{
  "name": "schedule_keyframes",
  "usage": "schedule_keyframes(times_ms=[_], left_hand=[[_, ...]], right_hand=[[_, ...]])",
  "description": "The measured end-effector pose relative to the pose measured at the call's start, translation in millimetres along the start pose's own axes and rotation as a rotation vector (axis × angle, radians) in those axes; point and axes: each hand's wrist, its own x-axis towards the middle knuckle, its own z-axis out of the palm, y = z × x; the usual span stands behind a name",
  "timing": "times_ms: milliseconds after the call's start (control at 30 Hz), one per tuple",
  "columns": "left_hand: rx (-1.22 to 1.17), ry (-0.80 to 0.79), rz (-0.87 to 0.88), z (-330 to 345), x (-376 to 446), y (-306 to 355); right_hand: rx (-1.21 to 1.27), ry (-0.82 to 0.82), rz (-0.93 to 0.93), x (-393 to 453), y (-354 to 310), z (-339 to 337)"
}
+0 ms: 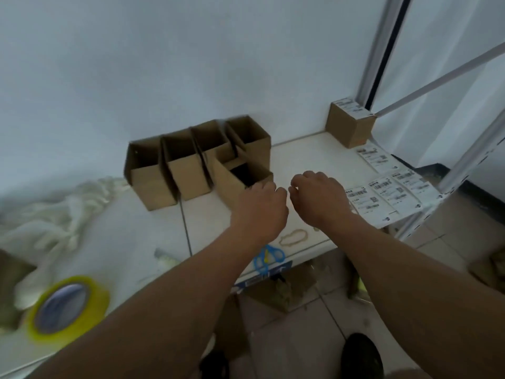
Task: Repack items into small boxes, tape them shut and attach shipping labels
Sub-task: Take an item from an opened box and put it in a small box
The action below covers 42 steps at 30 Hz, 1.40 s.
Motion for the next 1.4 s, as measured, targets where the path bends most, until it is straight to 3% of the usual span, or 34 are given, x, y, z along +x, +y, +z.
schedule_keyframes(times_ms=[167, 300, 567, 800, 1000, 1100, 1233, 1300, 1400], left_hand=[[0.049, -0.093, -0.059, -21, -67, -42], [0.066, -0.051, -0.141, -37, -114, -67], [0.119, -0.106, -0.332, -52, -189, -119], [0.054, -0.112, -0.548, -43, -221, -166], [-0.088, 0.087, -0.753, -37, -249, -216], [-0.123, 0.279, -0.811, -34, -262, -246], [0.002, 0.59, -0.821, -29, -279, -282], [-0.015, 0.631, -0.839, -28, -288, -298], [-0.237, 0.545, -1.046, -31, -298, -312]], right_hand=[[0.0, -0.037, -0.032, -34, -44, -20], [-0.002, -0.059, -0.075, -56, -86, -30], [0.276, -0.089, -0.14, -77, -177, -21], [0.368, -0.163, -0.194, -71, -231, -4], [0.461, -0.232, -0.216, -60, -282, 4], [0.494, -0.256, -0.251, -53, -320, 13], [0.554, -0.304, -0.327, -49, -367, 29], [0.596, -0.345, -0.362, -48, -390, 35], [0.648, -0.382, -0.415, -48, -424, 43]])
